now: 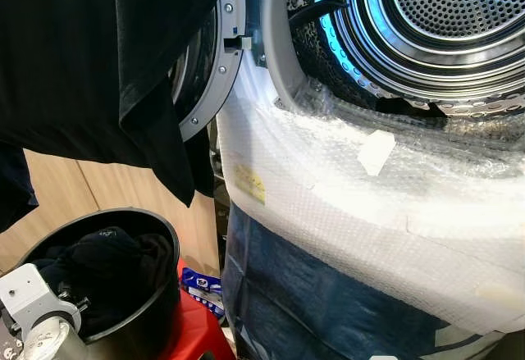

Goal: Clothes washing

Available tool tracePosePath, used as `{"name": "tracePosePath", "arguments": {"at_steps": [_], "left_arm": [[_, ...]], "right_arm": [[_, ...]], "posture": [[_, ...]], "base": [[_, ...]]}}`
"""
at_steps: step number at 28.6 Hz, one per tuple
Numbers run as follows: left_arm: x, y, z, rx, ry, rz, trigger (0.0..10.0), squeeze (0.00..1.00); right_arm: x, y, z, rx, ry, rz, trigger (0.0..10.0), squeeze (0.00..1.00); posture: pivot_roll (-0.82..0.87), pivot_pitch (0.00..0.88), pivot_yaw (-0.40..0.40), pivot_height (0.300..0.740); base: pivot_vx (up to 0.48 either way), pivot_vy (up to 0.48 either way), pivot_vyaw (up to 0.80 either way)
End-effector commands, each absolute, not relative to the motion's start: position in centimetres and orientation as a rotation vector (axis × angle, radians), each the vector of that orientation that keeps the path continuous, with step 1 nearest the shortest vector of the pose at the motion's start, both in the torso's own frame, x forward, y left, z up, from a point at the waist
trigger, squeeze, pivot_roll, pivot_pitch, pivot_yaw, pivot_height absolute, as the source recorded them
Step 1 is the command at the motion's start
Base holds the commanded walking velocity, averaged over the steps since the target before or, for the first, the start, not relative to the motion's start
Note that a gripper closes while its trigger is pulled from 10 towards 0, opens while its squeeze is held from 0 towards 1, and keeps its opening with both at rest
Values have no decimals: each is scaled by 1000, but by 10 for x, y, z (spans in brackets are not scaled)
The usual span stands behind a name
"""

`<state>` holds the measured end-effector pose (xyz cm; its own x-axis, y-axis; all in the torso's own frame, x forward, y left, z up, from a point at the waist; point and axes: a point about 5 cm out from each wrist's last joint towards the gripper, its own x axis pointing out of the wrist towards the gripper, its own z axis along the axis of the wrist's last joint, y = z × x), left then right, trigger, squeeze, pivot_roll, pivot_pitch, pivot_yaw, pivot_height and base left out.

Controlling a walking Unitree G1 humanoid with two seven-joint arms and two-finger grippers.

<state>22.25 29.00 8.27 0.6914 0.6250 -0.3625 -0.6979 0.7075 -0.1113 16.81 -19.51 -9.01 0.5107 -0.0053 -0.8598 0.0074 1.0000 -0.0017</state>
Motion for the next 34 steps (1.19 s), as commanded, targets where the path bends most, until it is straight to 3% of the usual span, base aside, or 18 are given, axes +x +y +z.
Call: {"name": "tracePosePath", "arguments": {"at_steps": [1,12,20,27,29,34], "left_arm": [[218,289,75,-240,361,756,0,0],[222,287,83,-177,318,740,0,0],[230,276,97,-147,225,632,0,0],[243,231,123,-87,122,117,0,0],[244,227,129,-80,115,39,0,0],[242,198,146,-30,176,-357,0,0]], "right_arm": [[167,-194,-91,0,1035,-5,10000,0],[169,-195,-90,-5,1031,-8,10000,0],[172,-193,-89,-2,1025,-6,10000,0],[175,-193,-87,-4,1018,10,10000,0],[176,-193,-87,-3,1015,14,10000,0],[179,-190,-86,0,1008,27,10000,0]], "posture": [[31,0,9,740],[37,0,3,740],[45,0,-7,740],[48,0,-12,740],[46,0,-10,740],[61,0,-11,740]], "base": [[0,0,0],[0,0,0],[0,0,0],[0,0,0],[0,0,0],[0,0,0]]}}
